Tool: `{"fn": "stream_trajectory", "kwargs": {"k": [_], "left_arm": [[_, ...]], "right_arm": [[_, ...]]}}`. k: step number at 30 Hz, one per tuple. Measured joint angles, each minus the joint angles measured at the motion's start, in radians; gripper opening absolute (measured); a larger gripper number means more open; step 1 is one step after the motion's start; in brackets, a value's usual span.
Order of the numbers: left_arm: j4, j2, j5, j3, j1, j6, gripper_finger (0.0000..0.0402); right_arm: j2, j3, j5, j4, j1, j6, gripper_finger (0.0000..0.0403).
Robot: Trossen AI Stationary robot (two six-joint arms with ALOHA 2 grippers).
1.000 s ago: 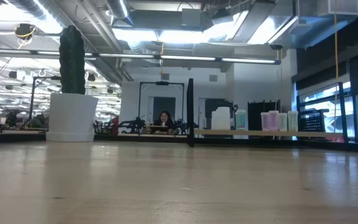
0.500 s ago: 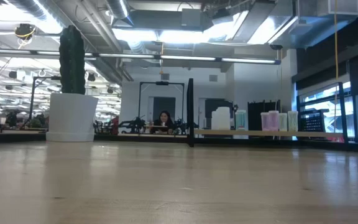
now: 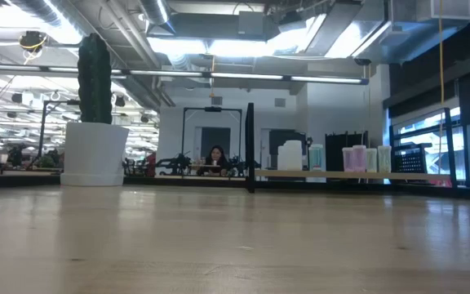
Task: Pick and place medicine bottles onto shelf by color
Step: Put the yellow pill bottle on the shelf aligned with the other yellow pill bottles
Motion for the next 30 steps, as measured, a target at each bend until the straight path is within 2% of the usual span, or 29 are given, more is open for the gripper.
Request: {"fn": "stream_trajectory", "kwargs": {"k": [4,9,14,20,27,30], "left_arm": [[0.0,0.0,0.0,0.0,0.0,0.0,0.0202],[0.0,0.0,0.0,0.0,0.0,0.0,0.0202],[0.0,0.0,0.0,0.0,0.0,0.0,0.0202],[0.0,0.0,0.0,0.0,0.0,0.0,0.0202],[0.0,0.0,0.0,0.0,0.0,0.0,0.0202],[0.0,0.0,0.0,0.0,0.0,0.0,0.0202]], "right_arm": [[-0.047,0.024,0.003,-0.016,-0.039,-0.018,0.0132],[-0.068,0.069,0.004,-0.181,-0.095,-0.121,0.0132],[-0.068,0.129,-0.02,-0.357,-0.199,-0.229,0.0132],[-0.068,0.176,-0.113,-0.441,-0.362,-0.412,0.0132],[-0.041,0.118,-0.24,-0.489,-0.505,-0.644,0.0132],[-0.017,0.083,-0.262,-0.506,-0.55,-0.733,0.0132]]}}
